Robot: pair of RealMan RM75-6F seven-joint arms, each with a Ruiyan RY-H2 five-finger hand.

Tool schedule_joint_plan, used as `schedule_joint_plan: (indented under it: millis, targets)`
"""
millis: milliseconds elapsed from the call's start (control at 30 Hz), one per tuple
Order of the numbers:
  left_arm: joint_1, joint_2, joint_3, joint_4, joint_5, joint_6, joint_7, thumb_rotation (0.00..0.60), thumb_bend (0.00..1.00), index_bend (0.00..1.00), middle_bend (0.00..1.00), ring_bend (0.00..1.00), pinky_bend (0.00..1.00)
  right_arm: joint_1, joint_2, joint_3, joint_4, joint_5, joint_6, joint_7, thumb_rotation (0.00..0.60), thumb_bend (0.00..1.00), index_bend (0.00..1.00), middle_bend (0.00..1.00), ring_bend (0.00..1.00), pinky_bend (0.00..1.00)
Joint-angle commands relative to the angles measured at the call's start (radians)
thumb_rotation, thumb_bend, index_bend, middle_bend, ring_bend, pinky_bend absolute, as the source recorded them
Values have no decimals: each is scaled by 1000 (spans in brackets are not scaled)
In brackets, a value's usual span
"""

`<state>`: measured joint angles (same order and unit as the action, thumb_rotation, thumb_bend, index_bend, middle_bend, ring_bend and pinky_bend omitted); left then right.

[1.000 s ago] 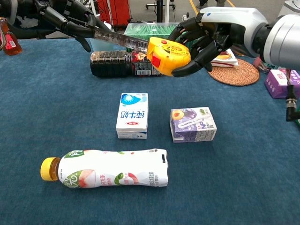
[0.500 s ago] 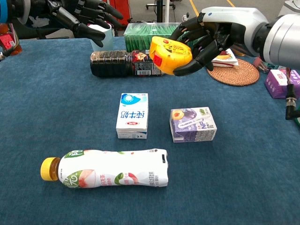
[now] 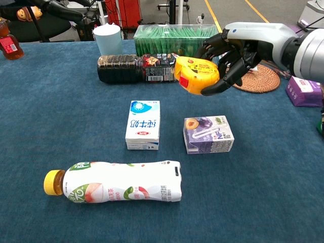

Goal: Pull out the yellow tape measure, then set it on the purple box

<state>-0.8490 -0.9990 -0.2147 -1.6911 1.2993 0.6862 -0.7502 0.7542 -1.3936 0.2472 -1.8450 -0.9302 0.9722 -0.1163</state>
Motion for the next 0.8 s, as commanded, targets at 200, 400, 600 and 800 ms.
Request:
schedule_joint_plan:
  millis: [200, 400, 600, 800]
  targets:
    - [64, 60, 12, -4, 53, 43, -52, 600, 269, 91, 76, 0, 188, 7, 6, -44, 22, -10, -26, -48, 600, 288, 621, 540, 586, 629]
    - [88, 73, 20, 16, 75, 52, -94, 600, 268, 92, 76, 0, 187, 10, 6, -66, 24, -10, -42, -70, 600, 289, 621, 537, 563, 557]
    - [112, 76, 32, 38, 99, 66, -142, 600, 268, 92, 76, 0, 187, 9, 10, -91, 25, 1, -51, -94, 600, 288, 621, 527, 541, 522]
    - [124, 73, 39, 54, 118, 76, -181, 600, 268, 92, 76, 0, 187, 18, -13, -85, 23, -5, -49, -103, 600, 288, 621, 526, 540, 519]
